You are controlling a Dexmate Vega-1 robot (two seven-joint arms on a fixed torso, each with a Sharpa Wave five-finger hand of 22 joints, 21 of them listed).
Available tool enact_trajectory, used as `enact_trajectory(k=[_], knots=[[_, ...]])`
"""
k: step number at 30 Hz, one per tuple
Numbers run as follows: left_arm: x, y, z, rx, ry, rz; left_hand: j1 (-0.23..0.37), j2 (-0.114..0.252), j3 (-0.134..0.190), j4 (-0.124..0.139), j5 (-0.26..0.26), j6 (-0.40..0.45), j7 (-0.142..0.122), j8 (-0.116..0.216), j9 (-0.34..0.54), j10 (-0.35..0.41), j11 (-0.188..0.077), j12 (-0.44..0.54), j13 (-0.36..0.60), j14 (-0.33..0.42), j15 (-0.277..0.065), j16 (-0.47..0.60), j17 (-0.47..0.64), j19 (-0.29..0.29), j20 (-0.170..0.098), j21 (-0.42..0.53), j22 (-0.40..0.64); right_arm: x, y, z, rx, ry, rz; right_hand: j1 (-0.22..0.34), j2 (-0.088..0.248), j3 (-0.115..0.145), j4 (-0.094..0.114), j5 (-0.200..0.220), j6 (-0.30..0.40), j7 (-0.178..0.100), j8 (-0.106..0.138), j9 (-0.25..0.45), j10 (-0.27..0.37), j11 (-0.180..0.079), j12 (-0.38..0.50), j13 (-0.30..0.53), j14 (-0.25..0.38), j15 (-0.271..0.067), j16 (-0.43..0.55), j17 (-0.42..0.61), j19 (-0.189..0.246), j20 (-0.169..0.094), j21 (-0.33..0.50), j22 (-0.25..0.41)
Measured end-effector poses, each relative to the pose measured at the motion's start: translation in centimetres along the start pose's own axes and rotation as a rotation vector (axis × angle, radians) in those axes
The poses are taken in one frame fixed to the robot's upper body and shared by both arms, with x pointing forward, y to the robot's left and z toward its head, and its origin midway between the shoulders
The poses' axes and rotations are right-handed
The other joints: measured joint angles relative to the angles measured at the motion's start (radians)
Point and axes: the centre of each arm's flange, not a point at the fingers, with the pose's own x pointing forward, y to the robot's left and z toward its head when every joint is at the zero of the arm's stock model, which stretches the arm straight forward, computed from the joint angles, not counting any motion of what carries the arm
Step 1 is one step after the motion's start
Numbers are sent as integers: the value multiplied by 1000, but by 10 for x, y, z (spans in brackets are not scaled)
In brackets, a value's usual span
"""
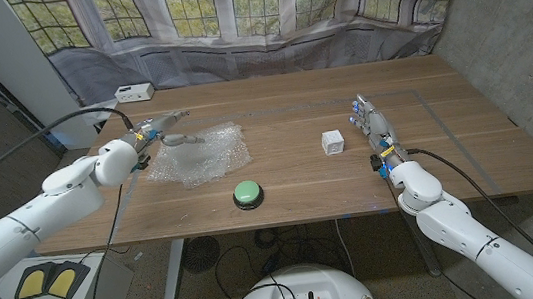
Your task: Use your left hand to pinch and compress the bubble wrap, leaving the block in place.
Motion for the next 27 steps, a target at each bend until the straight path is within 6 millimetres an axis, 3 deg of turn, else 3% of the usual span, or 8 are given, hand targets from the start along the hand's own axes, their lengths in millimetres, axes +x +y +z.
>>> enact_trajectory(k=[17,21,27], knots=[[8,-12,3,9,-22,-106,19,-10,-4,-12,0,-67,-2,-5,0,-61,7,-5,5,-23,39,5,3,45,-1,7,5,-1,2,1,-4,1,-3,0,0,0,0,0,3,-3,0,0,5,-5,0,0,0,0,0,0,-5,5,-4,0],[9,-16,3,6,-26,-124,6,-34,-10,-7,1,-75,-4,-5,0,-65,4,-5,5,-24,40,5,3,49,3,7,5,-1,3,0,-4,3,-1,0,0,0,0,0,3,-3,0,0,5,-5,0,0,0,0,0,0,-6,5,-4,0],[10,-21,4,5,-28,-131,-2,-41,-18,-6,8,-80,-9,-5,0,-67,1,-5,5,-24,40,5,3,50,3,7,2,0,4,1,-5,3,2,0,0,0,0,0,3,-3,0,0,9,-2,0,5,4,4,0,0,-6,5,-4,0]])
